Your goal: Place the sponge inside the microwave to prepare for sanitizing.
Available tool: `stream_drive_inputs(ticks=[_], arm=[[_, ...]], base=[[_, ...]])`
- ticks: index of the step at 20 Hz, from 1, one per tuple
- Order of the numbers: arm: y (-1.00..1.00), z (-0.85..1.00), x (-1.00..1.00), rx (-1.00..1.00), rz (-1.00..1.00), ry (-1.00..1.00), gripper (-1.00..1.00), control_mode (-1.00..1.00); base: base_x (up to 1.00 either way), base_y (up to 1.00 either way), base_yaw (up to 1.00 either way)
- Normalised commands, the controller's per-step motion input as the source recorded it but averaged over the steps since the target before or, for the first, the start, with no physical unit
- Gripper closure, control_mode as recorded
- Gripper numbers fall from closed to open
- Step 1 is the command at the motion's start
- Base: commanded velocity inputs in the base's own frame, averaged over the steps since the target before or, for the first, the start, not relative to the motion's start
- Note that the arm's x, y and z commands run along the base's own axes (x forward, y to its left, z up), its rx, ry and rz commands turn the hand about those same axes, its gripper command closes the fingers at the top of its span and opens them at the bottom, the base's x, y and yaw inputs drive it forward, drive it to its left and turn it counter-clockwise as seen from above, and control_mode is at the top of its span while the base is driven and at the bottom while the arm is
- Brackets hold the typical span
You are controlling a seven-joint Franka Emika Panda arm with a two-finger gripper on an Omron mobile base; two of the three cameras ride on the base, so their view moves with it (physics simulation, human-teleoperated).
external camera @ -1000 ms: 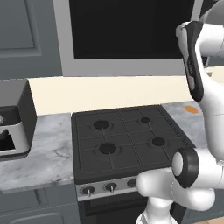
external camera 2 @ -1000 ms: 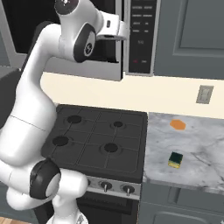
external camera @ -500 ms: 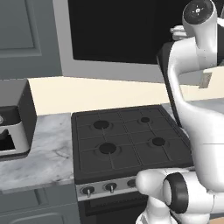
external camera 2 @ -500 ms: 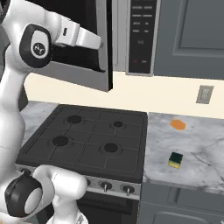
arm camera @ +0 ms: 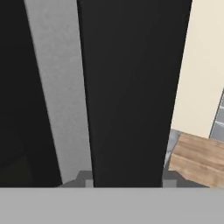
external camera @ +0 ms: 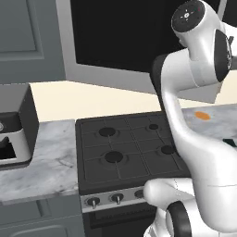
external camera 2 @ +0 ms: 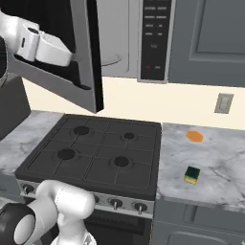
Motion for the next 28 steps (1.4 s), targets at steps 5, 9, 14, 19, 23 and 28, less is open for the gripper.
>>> stream_drive_inputs(ticks=[5, 9, 14, 19, 23, 28], arm=[[0.62, -0.20, -0.52, 0.07, 0.00, -0.02, 1.00, -1.00], [0.81, -0.57, -0.48, 0.00, 0.00, -0.04, 1.00, -1.00], [0.82, -0.50, -0.32, 0.00, 0.00, -0.06, 1.00, -1.00], [0.27, -0.13, -0.02, 0.00, 0.00, 0.00, -1.00, -1.00], [0.00, 0.00, 0.00, 0.00, 0.00, 0.00, -1.00, -1.00], [0.14, 0.00, -0.01, -0.02, 0.00, 0.00, -1.00, -1.00]], base=[[0.00, 0.00, 0.00], [0.00, 0.00, 0.00], [0.00, 0.00, 0.00], [0.00, 0.00, 0.00], [0.00, 0.00, 0.00], [0.00, 0.00, 0.00]])
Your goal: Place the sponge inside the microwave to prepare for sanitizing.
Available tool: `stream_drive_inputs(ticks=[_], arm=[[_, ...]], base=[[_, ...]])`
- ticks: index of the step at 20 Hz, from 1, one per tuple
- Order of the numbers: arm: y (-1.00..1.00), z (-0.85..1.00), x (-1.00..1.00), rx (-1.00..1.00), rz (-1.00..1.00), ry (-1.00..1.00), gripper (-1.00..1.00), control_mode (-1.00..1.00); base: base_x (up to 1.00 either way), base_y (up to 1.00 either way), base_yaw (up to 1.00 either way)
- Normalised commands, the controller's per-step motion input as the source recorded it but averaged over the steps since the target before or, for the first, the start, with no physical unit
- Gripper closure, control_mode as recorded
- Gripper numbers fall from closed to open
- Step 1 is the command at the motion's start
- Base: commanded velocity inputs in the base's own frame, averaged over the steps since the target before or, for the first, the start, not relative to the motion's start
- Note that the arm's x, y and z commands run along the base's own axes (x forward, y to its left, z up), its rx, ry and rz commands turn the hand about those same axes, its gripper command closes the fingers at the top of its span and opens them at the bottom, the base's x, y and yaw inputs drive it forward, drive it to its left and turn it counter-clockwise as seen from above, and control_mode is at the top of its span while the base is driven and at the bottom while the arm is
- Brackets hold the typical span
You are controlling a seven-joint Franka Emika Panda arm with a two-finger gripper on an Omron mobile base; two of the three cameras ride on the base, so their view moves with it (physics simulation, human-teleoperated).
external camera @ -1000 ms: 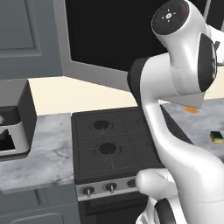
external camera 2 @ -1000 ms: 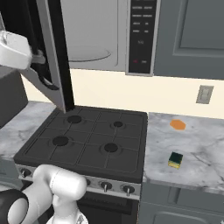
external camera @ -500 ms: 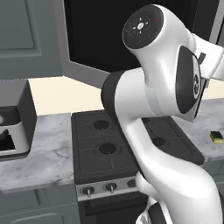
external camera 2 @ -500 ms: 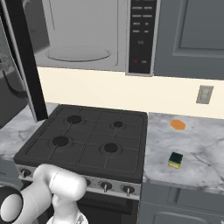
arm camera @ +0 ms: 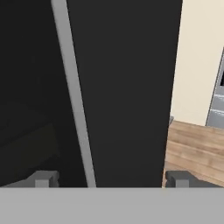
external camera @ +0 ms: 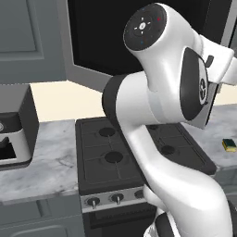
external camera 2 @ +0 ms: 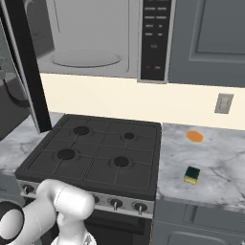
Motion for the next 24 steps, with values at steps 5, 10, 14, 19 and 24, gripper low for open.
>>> stream_drive_inputs(ticks=[5, 10, 14, 19, 24], arm=[[0.08, 0.03, -0.38, 0.00, 0.00, -0.02, -1.00, -1.00], [-0.01, 0.02, -0.91, 0.00, 0.00, -0.04, -1.00, -1.00], [-0.39, 0.00, -0.98, 0.05, 0.05, -0.13, -1.00, -1.00], [-0.88, -0.13, -0.84, 0.29, 0.14, -0.16, -1.00, -1.00], [-1.00, -0.46, 0.06, 0.49, 0.14, 0.04, -1.00, -1.00]], base=[[0.00, 0.00, 0.00], [0.00, 0.00, 0.00], [0.00, 0.00, 0.00], [0.00, 0.00, 0.00], [0.00, 0.00, 0.00]])
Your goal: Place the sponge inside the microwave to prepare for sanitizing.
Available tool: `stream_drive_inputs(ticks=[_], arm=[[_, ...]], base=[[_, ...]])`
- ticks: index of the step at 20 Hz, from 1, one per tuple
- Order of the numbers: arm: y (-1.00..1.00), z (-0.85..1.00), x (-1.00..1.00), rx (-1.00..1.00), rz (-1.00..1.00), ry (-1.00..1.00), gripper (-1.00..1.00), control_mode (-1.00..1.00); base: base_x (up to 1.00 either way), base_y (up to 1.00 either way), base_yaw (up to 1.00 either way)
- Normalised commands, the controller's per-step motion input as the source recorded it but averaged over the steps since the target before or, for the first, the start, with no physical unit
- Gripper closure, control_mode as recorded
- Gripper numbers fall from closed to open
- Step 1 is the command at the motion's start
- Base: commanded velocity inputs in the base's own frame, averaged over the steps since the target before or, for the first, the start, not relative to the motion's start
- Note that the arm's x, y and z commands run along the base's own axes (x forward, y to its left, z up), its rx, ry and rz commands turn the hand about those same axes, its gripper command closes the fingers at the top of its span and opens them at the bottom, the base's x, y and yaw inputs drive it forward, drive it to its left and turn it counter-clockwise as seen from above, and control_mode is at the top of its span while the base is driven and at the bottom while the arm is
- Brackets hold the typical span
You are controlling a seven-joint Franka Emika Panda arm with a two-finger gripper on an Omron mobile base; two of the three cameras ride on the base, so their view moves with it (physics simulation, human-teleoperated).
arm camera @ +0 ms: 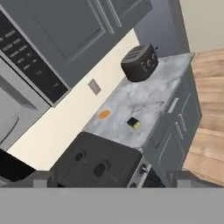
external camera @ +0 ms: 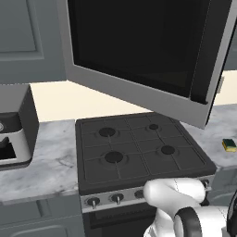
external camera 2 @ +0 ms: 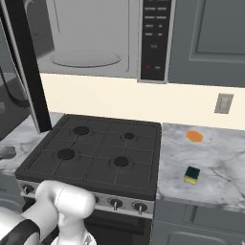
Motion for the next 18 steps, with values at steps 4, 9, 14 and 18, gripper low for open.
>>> stream_drive_inputs(ticks=[4, 9, 14, 18], arm=[[-0.88, -0.16, 0.62, 0.42, 0.13, 0.07, -1.00, -1.00], [-0.86, -0.25, 0.82, 0.46, 0.25, 0.18, -1.00, -1.00], [-0.73, -0.42, 0.50, 0.61, 0.24, 0.16, -1.00, -1.00], [-0.22, -0.67, 0.46, 0.38, 0.25, 0.47, -1.00, -1.00]], base=[[0.00, 0.00, 0.00], [0.00, 0.00, 0.00], [0.00, 0.00, 0.00], [0.00, 0.00, 0.00]])
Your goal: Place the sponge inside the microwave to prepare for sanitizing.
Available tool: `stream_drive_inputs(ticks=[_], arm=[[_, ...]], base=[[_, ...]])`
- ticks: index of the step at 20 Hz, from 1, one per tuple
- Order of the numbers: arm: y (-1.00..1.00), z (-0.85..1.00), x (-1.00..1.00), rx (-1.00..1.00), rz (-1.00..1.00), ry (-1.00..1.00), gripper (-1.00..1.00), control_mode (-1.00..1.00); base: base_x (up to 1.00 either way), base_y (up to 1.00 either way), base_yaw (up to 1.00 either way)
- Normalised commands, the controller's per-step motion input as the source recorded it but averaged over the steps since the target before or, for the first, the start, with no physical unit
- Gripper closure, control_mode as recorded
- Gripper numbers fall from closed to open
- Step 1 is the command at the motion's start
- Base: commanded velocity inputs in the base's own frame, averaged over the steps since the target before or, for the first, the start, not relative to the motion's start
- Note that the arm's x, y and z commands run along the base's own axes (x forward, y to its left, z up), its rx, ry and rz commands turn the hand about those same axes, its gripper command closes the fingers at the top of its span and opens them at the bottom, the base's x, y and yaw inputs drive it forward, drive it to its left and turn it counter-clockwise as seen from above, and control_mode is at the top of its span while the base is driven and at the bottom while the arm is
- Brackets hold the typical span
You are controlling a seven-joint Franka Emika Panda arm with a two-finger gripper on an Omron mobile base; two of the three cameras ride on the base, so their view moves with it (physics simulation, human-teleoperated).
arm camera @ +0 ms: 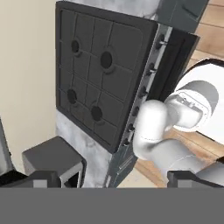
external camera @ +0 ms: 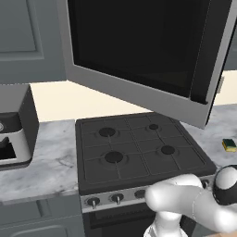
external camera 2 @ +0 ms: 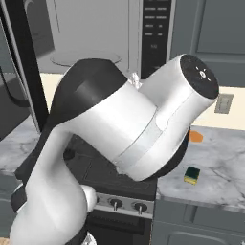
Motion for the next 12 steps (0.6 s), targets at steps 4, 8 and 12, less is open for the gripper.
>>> stream_drive_inputs(ticks=[4, 8, 12], arm=[[-0.04, -0.30, 0.30, 0.34, 0.32, 0.40, -1.00, -1.00], [0.12, -0.09, 0.06, 0.26, 0.09, -0.01, -1.00, -1.00], [0.44, -0.16, 0.00, 0.26, -0.18, -0.21, -1.00, -1.00]], base=[[0.00, 0.00, 0.00], [0.00, 0.00, 0.00], [0.00, 0.00, 0.00]])
